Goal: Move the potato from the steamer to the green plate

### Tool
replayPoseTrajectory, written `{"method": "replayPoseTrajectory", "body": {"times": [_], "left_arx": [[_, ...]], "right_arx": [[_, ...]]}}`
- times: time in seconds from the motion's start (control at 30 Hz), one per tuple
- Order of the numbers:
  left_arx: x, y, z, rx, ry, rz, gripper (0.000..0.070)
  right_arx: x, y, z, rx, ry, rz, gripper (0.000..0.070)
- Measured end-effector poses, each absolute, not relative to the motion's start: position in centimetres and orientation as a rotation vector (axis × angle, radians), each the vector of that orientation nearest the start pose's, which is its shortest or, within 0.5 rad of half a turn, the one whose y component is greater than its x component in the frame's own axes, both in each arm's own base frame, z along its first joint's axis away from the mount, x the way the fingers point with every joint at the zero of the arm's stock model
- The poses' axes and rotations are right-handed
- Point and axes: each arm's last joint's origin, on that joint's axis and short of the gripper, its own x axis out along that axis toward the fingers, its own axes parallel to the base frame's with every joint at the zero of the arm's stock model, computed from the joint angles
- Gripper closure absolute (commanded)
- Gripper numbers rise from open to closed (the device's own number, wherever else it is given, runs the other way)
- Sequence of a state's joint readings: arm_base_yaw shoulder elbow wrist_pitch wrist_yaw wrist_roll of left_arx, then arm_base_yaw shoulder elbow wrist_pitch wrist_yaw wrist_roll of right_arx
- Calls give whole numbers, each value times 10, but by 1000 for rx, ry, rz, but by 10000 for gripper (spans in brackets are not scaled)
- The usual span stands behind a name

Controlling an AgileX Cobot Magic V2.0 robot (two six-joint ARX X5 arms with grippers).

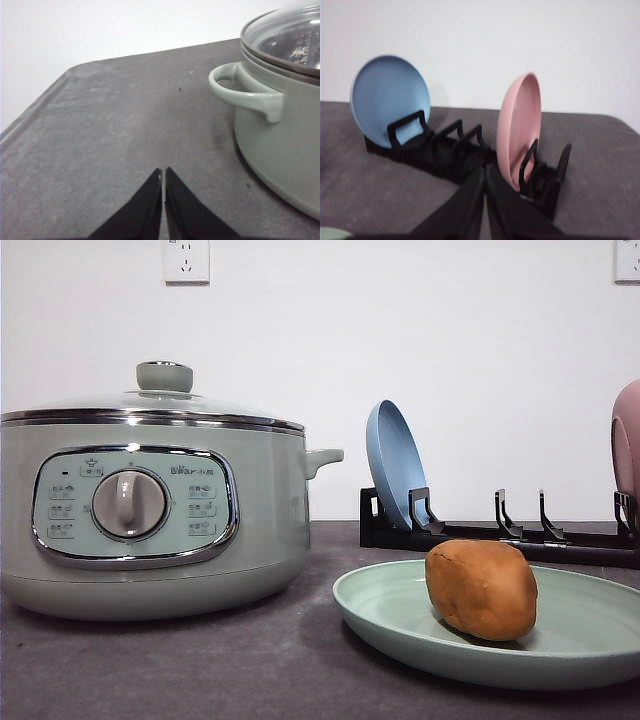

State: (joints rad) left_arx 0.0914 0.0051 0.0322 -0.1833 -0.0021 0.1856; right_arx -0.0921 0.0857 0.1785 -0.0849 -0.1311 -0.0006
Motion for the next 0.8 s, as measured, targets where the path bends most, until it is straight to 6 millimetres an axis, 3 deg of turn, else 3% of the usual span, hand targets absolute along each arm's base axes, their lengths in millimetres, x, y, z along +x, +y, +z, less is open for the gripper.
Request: {"method": "replayPoseTrajectory", "body": {"times": [0.47,0.8], "left_arx": [[94,9,157,178,164,79,697],[94,9,156,178,164,79,697]], "right_arx": [[96,-5,163,6,58,39,700],[96,-5,153,17,153,38,700]]}}
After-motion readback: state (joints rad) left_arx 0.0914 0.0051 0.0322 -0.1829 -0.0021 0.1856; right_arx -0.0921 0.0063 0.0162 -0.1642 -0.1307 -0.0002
